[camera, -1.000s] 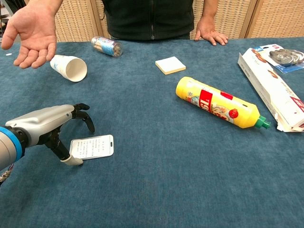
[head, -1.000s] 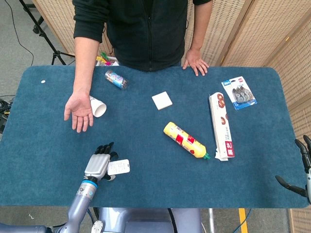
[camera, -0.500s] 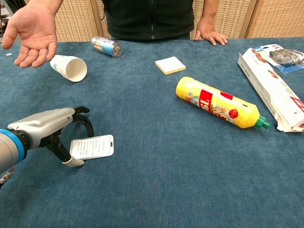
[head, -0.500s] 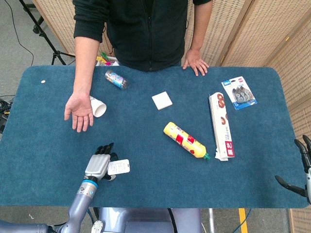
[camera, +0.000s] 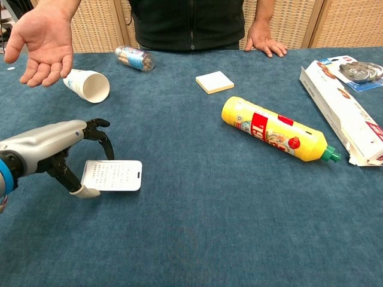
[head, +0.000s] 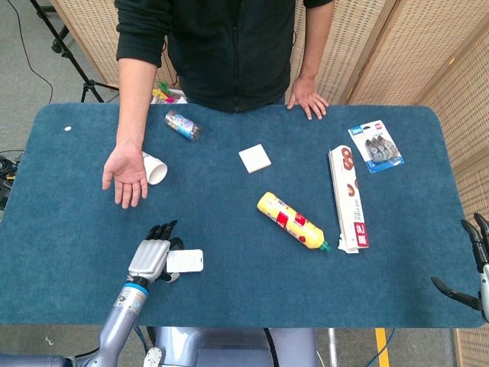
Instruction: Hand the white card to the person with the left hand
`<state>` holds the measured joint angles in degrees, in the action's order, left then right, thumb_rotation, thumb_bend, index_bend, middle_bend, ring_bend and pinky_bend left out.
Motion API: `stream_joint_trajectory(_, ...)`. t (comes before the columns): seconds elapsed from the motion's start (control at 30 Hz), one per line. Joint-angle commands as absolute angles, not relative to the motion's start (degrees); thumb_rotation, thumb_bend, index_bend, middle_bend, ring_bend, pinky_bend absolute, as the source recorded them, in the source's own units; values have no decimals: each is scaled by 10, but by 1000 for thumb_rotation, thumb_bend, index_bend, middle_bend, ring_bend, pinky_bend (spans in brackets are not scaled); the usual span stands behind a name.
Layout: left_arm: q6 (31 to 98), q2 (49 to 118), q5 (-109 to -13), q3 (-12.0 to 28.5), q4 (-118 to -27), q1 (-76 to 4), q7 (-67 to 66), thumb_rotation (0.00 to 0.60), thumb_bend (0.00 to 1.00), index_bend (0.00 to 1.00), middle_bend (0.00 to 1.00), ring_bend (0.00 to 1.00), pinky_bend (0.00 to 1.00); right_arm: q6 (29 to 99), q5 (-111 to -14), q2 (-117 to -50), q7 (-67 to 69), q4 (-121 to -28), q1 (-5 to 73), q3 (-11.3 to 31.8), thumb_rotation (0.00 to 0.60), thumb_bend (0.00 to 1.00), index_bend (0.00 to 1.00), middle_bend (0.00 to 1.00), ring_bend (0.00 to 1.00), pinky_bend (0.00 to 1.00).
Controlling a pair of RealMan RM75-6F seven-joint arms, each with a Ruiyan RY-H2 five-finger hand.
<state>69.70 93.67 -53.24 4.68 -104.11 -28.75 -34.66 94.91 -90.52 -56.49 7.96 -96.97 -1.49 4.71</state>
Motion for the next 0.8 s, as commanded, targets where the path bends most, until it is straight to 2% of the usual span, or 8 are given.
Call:
stream_joint_trajectory(0.03,688,914,-575,36,-1060,-285,-316,600,284,650,0,0,0,949,-905,-565,78,-970,-15,47,600,0,4,0,0,0)
stream_joint_trajectory(0.2,656,885,-661,22,-1065,-291,-250,600,282,657,0,0,0,947,-906,-566,74,-971,-14,46,600,0,4,0,0,0)
stream_joint_trajectory(0.3,661,875,-721,17,-1061,-289,-209,600,283,664,0,0,0,947,-905,-567,72,-971,-14,46,600,0,4,0,0,0)
stream_joint_trajectory(0.5,709,854,-815,25,-1069,-279,-148,600,282,673,0,0,0,942,-905,-568,69,-971,-12,46,600,0,4,0,0,0)
stream_joint_trajectory(0.8,786,785,-862,55,-1077,-253,-119,600,278,675,0,0,0,942,-905,-568,68,-973,-12,45,600,0,4,0,0,0)
